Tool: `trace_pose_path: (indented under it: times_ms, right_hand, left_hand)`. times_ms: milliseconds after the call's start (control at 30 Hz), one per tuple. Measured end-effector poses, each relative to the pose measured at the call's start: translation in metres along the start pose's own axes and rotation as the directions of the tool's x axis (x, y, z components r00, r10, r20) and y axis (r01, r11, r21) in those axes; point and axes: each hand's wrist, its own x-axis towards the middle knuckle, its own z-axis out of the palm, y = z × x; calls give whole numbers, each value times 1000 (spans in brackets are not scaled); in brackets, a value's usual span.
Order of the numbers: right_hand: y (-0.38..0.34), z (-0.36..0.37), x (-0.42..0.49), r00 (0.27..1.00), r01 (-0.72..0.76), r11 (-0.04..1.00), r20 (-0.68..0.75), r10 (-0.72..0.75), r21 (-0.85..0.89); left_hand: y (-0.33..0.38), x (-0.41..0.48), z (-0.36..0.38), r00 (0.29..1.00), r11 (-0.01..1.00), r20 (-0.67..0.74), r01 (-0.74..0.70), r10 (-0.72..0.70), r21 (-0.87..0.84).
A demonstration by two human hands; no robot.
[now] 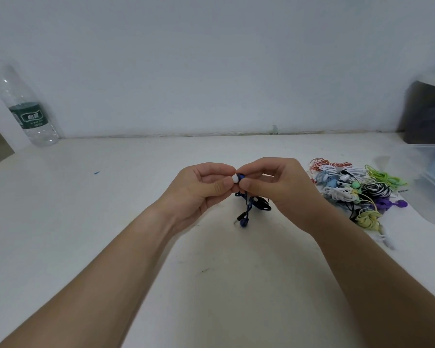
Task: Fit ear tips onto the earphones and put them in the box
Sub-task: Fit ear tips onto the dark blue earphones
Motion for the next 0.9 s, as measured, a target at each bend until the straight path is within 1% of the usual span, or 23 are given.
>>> trace_pose_path:
  times_ms: [100,133,200,233,300,367,433,533,600,633,733,833,867,900]
  right_hand:
    - [0,1,1,1000,13,999,-5,-13,-33]
    - [0,0,1,1000,8,999,-6,-8,-38]
    - [-1,0,1,1000,-13,999,-24,12,-46]
    - [-1,-1,2,999,-32,998,-44,30,-45]
    - [0,-3,3,993,-76,997,-95,74,-27]
    - [0,-5,3,984,-111,994,-136,110,7]
    - [1,-5,3,974,-138,989,-176,145,55]
    - [2,-5,4,954,-180,976,-219,204,124]
    - [2,-4,4,943,-194,967,-242,230,163]
    - [1,-5,5,934,-199,962,-260,244,188]
    - [-1,-6,6,909,-206,940,-301,287,273]
    - [-3,-7,6,906,-195,915,-293,306,354]
    - [-3,-8,5,906,-189,913,-295,304,361]
    - [-3,-9,5,904,-182,916,-305,298,357]
  left_hand:
    - [0,0,0,1000,999,-13,-4,4,32]
    - [0,0,0,1000,997,-22,-6,8,73]
    - [0,0,0,997,969,-65,-29,46,247]
    - [0,0,0,992,935,-87,-59,95,351]
    - [-3,0,0,973,831,-86,-137,216,540]
    - [-6,1,2,960,683,-27,-177,278,709]
    - [-11,-1,7,970,526,35,-160,239,835]
    - [-19,-4,19,987,326,27,-78,158,942]
    - [-25,-3,29,984,217,8,-48,178,975]
    - [-27,-3,33,979,182,0,-37,202,983]
    - [-34,0,38,972,158,-18,-20,234,987]
    - [-38,1,38,960,116,36,-71,276,991]
    - [-38,2,36,955,146,48,-95,294,985]
    - [-37,2,34,950,208,47,-116,309,971]
